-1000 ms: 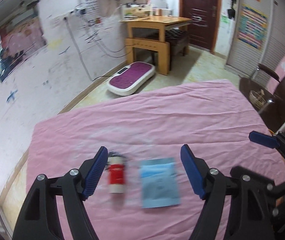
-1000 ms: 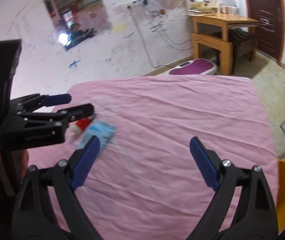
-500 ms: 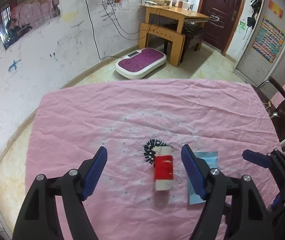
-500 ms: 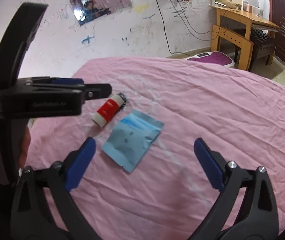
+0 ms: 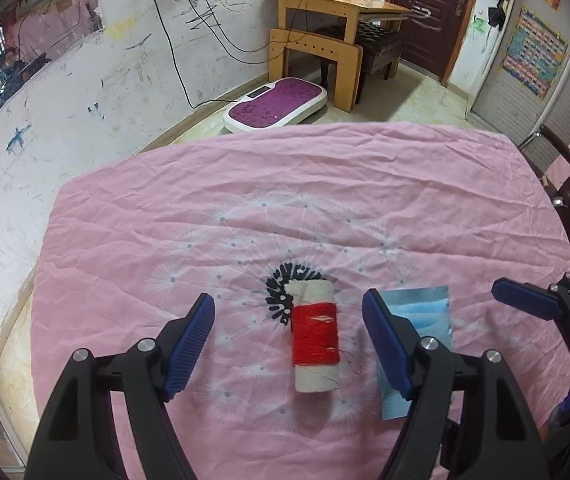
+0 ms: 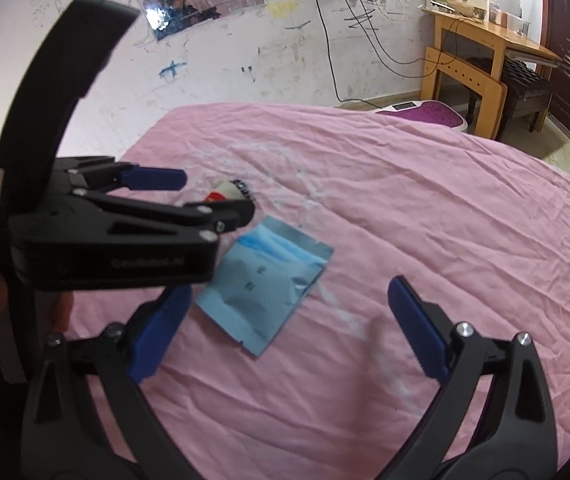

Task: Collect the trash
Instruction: 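Grasp the red-and-white tube with the left tool while the right grasps the blue packet, then carry tube and blue packet over the yellow bin and open both tools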

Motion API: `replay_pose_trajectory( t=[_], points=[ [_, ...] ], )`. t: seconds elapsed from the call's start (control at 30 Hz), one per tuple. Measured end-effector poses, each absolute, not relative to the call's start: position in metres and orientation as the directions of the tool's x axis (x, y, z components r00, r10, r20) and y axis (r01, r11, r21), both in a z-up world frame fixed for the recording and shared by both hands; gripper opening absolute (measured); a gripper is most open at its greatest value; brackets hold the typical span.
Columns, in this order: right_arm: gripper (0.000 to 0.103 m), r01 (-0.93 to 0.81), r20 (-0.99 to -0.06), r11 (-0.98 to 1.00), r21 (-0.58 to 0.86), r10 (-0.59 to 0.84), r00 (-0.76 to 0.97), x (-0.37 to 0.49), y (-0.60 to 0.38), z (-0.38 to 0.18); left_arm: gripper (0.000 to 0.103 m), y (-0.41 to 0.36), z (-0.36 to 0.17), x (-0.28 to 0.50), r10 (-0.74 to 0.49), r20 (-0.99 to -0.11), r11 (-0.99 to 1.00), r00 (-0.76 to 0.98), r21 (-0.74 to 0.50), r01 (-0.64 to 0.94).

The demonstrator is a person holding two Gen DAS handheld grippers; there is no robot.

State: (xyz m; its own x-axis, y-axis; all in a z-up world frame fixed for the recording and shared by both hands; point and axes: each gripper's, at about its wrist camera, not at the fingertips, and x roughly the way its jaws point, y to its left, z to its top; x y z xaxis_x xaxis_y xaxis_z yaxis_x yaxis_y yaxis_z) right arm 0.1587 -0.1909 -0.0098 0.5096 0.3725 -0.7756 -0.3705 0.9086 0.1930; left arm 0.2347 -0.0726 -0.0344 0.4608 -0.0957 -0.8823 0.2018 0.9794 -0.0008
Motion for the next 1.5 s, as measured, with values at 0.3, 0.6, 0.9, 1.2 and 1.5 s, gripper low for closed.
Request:
replay_pose_trajectory(
  t=[0.3,0.6,0.9,1.2,1.5],
  points=[
    [0.095,-0.373,-0.783,0.91,0.178,0.361,0.507,0.159,-0.183,-0.012,0.026,-0.068,-0.035,0.234,-0.096,-0.883,0.977,0.46,0.004,0.213],
    [0.095,-0.362,-0.81,0.928,0.092,0.281,0.515,0.171,-0.16,-0.016,0.017,-0.058,-0.031,0.229,-0.113,-0.878,0.975,0.465,-0.008,0.223],
    [0.064,-0.345,-0.814,0.938,0.023,0.218,0.538,0.181,-0.149,-0.022,0.017,-0.032,-0.033,0.229,-0.117,-0.876,0.98,0.467,-0.027,0.195],
    [0.056,-0.319,-0.794,0.943,0.094,0.264,0.547,0.182,-0.168,-0.019,0.017,-0.034,-0.034,0.228,-0.12,-0.872,0.979,0.475,-0.024,0.204],
    [0.056,-0.321,-0.745,0.933,0.161,0.329,0.58,0.171,-0.191,-0.002,0.017,-0.027,-0.026,0.226,-0.197,-0.866,0.973,0.46,-0.116,0.198]
  ],
)
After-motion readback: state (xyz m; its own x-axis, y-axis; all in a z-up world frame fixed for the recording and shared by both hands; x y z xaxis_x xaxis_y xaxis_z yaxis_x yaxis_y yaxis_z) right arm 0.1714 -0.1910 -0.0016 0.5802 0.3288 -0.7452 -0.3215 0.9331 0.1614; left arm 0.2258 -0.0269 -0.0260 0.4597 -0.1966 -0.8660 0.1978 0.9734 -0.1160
